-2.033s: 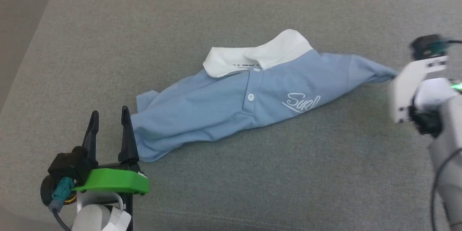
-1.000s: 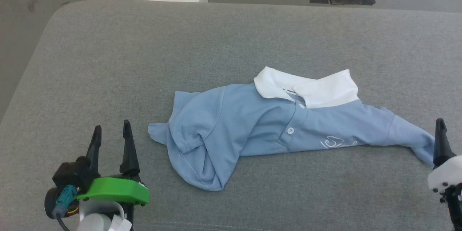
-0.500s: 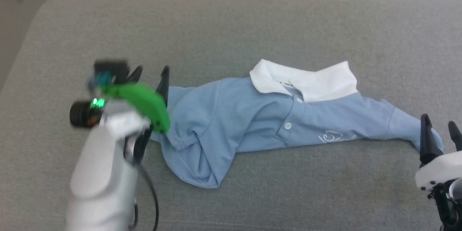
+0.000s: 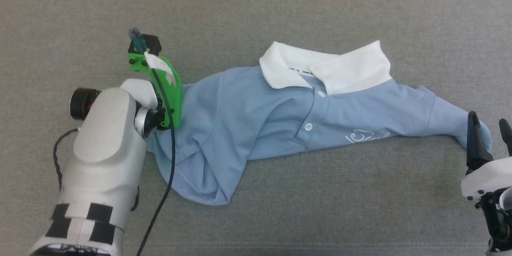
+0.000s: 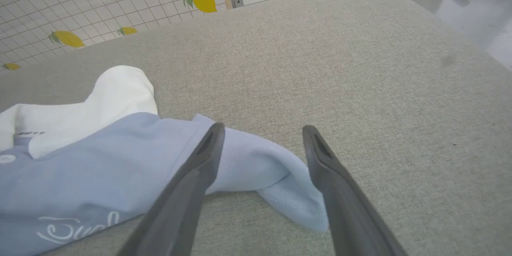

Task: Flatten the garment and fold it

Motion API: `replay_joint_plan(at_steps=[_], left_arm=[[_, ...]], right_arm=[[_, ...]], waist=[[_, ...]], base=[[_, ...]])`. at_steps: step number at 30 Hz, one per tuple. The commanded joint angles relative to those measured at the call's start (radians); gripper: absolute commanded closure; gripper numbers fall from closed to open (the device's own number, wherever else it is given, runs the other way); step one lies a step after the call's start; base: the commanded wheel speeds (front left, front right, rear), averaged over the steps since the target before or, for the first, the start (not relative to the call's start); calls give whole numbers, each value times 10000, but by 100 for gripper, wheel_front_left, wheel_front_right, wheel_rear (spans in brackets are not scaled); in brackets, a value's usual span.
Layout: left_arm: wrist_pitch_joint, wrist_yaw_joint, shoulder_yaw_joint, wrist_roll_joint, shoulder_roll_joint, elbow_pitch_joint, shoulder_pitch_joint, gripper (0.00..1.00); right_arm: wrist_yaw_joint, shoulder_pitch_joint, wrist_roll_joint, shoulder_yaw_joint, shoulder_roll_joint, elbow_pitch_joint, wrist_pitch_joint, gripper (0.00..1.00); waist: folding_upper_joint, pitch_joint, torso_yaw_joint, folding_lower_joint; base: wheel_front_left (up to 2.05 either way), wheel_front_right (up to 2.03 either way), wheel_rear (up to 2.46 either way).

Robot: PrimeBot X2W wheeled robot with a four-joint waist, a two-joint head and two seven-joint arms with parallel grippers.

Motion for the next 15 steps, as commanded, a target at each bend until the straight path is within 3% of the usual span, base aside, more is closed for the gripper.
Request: replay_joint_plan(at_steps=[1,5,6,7,15], left_arm=[[206,23,-75,11,39,197,-11,0],[448,-155,-210,-183,-163,394,173,0],[466,-196,-245,-215,-194,413,207,62],[437,-228,-240,-283,-223,410,233,100],[-962,-220,968,-1654,-511,-476,326,100]], right_arm=[[-13,-132,-37,-16,4,-63,-79,0],[-13,-136,4,-15,4,-2,-142,0],[-13,-138,5,-1,4,22,-150,0],[-13,-148,6,10,4,53,-160,0],[-13,-113,-454,-102,4,-2,-10,0]], waist=[[0,222,-126,0],[0,286,-61,0],[0,282,-41,0],[0,278,-18,0],[0,-67,124,0]], base=[[0,0,0],[0,0,0],[0,0,0],[0,0,0],[0,0,0]])
